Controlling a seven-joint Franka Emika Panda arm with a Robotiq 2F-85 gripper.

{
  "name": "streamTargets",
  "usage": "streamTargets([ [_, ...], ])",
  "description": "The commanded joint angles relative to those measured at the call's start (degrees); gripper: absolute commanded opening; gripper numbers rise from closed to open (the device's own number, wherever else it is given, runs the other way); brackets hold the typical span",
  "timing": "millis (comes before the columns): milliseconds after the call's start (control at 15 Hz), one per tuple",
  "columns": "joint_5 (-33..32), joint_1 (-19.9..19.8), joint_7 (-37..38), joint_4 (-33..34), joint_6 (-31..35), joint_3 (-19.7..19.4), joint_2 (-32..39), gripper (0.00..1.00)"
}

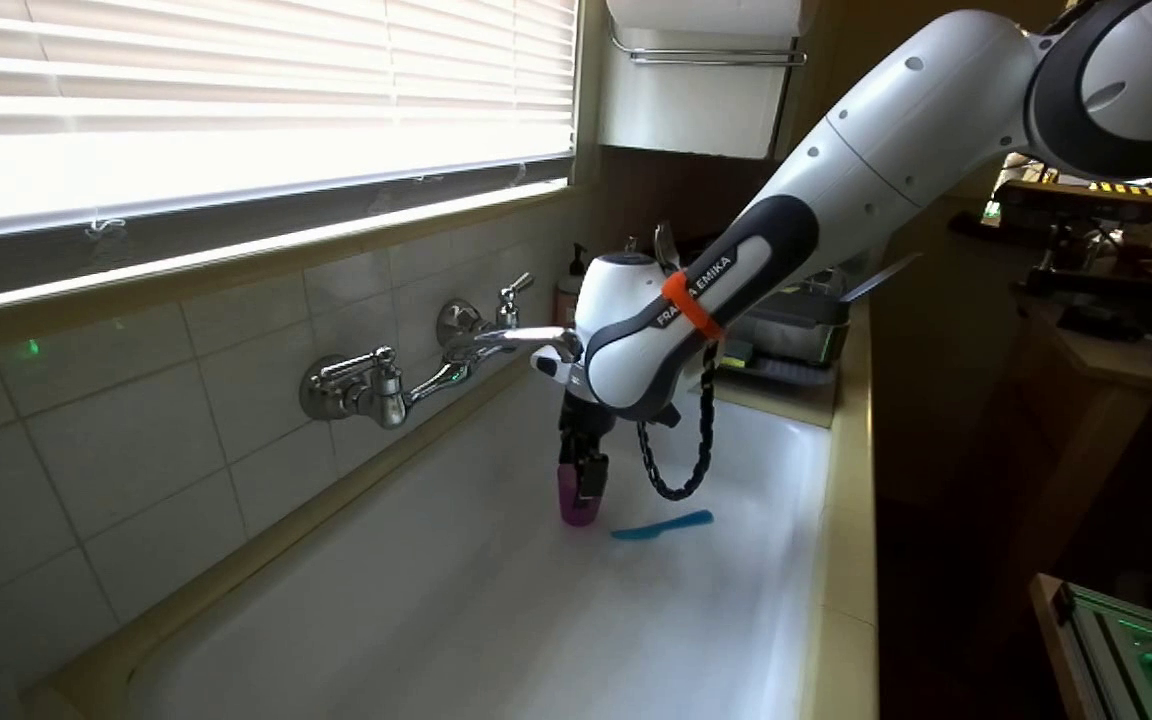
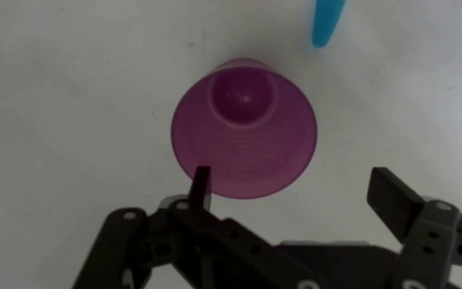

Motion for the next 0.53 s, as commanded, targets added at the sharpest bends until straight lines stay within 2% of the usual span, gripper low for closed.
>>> streamTargets([
  [0, 0.8, -0.9, 0.7, -2.3, -1.7, 1.4, -2.9, 1.00],
  [200, 1.8, -1.5, 0.4, -4.3, -4.4, 2.1, -6.0, 1.00],
  [467, 2.6, -0.8, 1.3, -7.0, -9.1, 0.9, -11.0, 1.00],
])
